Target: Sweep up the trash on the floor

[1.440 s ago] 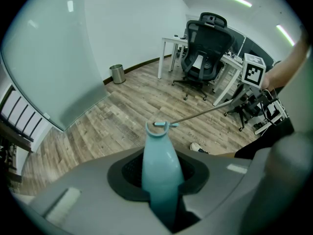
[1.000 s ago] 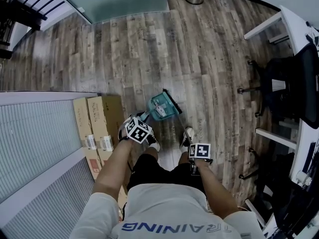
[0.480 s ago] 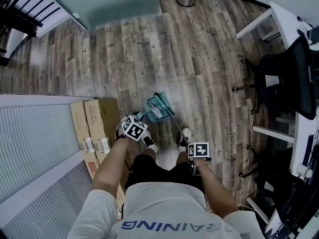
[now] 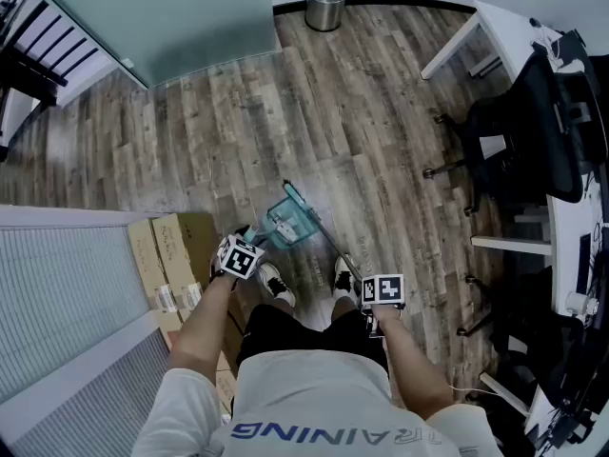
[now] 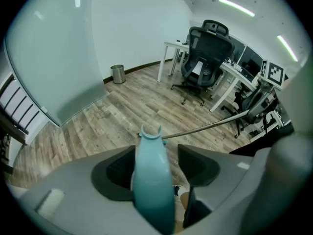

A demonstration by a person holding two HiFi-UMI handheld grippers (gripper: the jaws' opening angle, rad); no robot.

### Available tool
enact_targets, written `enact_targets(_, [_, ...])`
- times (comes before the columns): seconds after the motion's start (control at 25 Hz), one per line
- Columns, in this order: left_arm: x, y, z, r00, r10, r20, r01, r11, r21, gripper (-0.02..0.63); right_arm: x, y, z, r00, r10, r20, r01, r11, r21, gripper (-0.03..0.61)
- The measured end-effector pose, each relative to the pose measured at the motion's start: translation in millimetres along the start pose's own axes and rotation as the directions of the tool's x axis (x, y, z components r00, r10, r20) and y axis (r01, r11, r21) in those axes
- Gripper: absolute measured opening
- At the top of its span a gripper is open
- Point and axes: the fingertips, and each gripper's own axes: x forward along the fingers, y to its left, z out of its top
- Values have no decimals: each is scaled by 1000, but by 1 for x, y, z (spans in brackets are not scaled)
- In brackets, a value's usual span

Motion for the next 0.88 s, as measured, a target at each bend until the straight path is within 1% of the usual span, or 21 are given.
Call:
enact_targets(0.04, [-3,1,4,1000,9,23,-8,1000,-4,304,-4,-1,3,1000,6,16,-6,1000,7,107])
enact_targets(0.12, [-13,4,13,997,38,68,-38,999,-8,351,-13,-1,10,999,18,44,-18,1000,19,107])
enact_targets(0.28, [-51,2,38,984,63,167,-60,998,-24,364,-28,-1,19,996,25,81,-27,999,25,107])
enact_targets(0.36, [-75,4,53,965,87,246,-73,995,-62,364,-34,1,27,995,33,96,-36,999,24,107])
enact_targets(0.48, [-119,5,84,917,129,377,-78,986,-148,364,-42,4,42,992,54,118,-58,998,32,107])
enact_targets(0.6, [-159,-1,106,869,169,465,-60,969,-240,362,-50,7,55,988,74,137,-80,996,36,107])
enact_targets(0.68, [-188,-5,120,823,200,532,-43,956,-292,360,-57,10,66,984,88,153,-94,995,27,107])
enact_targets(0.76, [-219,-9,132,768,229,598,-31,946,-323,341,-63,15,79,980,102,170,-106,994,17,107])
enact_targets(0.8, [-235,-10,137,741,241,626,-31,945,-326,326,-67,18,86,978,107,178,-111,994,12,107])
enact_targets(0.88, [-267,-11,146,693,254,675,-51,951,-306,282,-75,24,99,974,116,193,-119,993,0,107])
